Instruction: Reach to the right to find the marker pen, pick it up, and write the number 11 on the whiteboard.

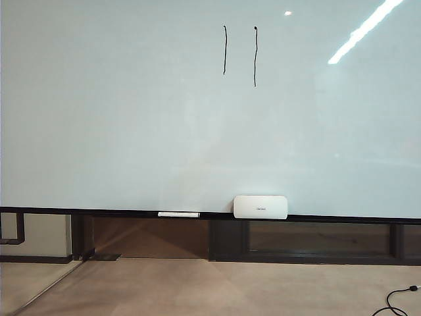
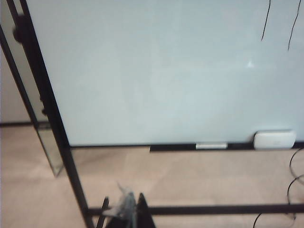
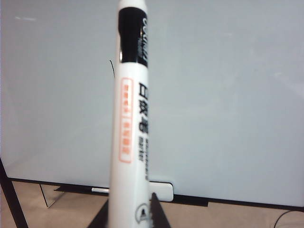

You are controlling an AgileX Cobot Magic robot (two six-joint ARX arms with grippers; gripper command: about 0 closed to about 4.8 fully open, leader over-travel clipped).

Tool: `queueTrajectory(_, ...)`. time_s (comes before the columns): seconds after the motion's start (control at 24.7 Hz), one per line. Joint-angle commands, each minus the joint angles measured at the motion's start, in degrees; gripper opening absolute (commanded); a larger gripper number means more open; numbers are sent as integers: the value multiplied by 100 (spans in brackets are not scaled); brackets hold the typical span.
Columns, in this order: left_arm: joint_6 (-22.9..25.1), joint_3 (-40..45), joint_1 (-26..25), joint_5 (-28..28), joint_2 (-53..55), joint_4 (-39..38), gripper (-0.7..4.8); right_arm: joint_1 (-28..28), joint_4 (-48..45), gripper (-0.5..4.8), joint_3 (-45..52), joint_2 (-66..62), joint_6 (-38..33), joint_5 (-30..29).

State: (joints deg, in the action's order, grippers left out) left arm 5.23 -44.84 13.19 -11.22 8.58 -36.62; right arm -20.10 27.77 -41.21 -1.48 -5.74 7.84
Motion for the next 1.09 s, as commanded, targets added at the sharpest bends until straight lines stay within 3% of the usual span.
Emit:
queueTrajectory(0.04,-20,352,0,-177,4,431,-5,2,352,-5,85,118,-24,15)
queueTrajectory(0.36,-330,1294,4,-9,9,907,-5,2,195,-5,505,118,-162,-160)
queueTrajectory(0.49,-483,1569,2,-13,9,1421,-5,0,46,-5,608,118,-160,-175)
queueTrajectory(0.69,-973,2068,2,-105,9,1779,-5,0,-151,-5,852,118,-160,-179)
queueTrajectory(0.77,-1086,2170,2,114,7,1991,-5,0,-175,-5,942,118,-160,-203)
queueTrajectory(1.09,-1126,2564,4,356,9,2374,-5,0,-457,-5,1322,120,-188,-306)
